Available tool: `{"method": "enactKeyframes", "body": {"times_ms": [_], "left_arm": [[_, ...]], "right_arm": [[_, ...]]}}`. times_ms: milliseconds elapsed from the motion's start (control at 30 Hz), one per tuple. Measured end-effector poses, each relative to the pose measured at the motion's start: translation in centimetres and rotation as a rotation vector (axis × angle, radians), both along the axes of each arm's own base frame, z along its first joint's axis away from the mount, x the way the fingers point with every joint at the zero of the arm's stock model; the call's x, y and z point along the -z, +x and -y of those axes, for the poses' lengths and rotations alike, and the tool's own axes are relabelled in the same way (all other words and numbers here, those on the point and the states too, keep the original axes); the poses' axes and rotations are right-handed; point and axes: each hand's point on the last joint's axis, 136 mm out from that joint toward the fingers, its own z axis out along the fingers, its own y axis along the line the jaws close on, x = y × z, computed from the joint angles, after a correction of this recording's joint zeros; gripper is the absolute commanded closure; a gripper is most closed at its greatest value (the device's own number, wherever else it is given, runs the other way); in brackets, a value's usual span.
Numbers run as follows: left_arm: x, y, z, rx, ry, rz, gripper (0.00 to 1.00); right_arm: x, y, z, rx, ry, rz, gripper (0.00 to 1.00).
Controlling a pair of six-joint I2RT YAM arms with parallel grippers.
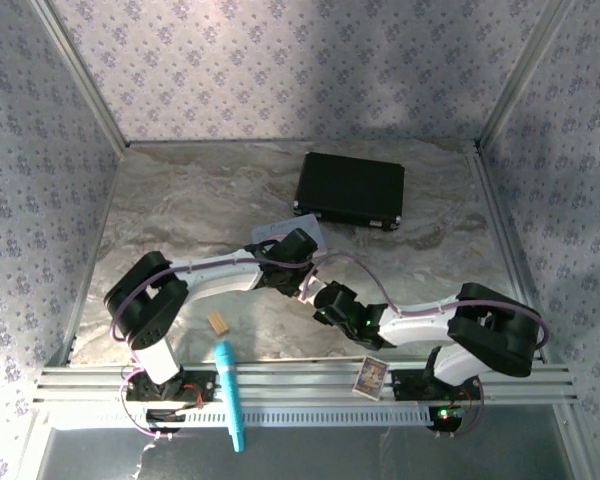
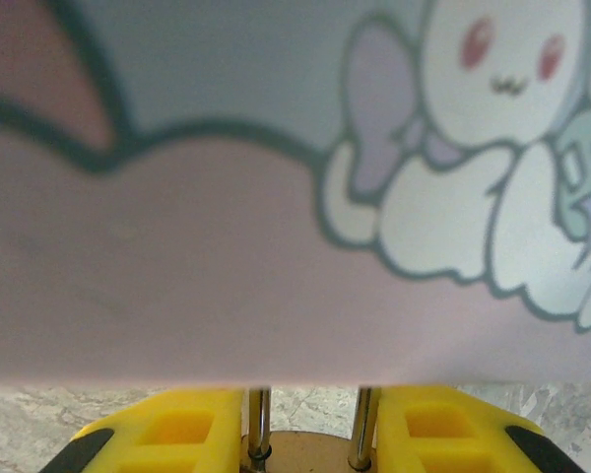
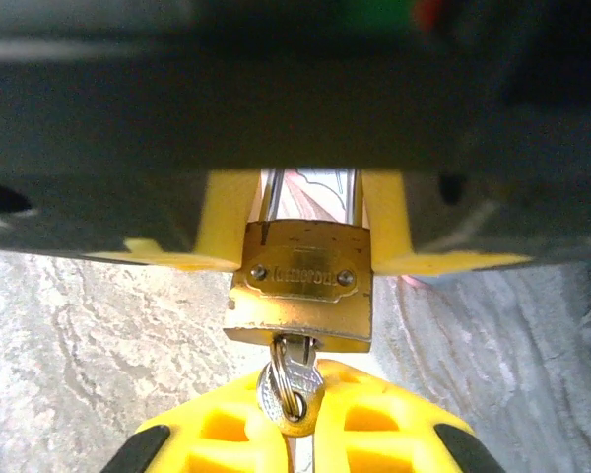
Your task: Unlock a padlock with a key
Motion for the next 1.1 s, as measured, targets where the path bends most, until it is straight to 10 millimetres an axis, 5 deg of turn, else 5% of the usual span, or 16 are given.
{"method": "enactKeyframes", "body": {"times_ms": [467, 867, 1000, 1100], "left_arm": [[0.1, 0.6, -1.0, -0.067, -0.002, 0.028, 0.82], [-0.3, -2.0, -0.3, 0.011, -0.023, -0.004, 0.82], [-0.2, -2.1, -0.5, 0.019, -0.013, -0.005, 0.81], [-0.1, -2.2, -0.6, 0.028, -0.003, -0.004, 0.8]], "right_arm": [[-0.5, 0.5, -1.1, -0.073, 0.319, -0.295, 1.0], [2.7, 0.6, 2.4, 0.162, 0.511, -0.606, 0.99], [2.7, 0.4, 2.8, 0.199, 0.593, -0.688, 0.59], [1.5, 0.7, 2.9, 0.224, 0.704, -0.769, 0.55]]}}
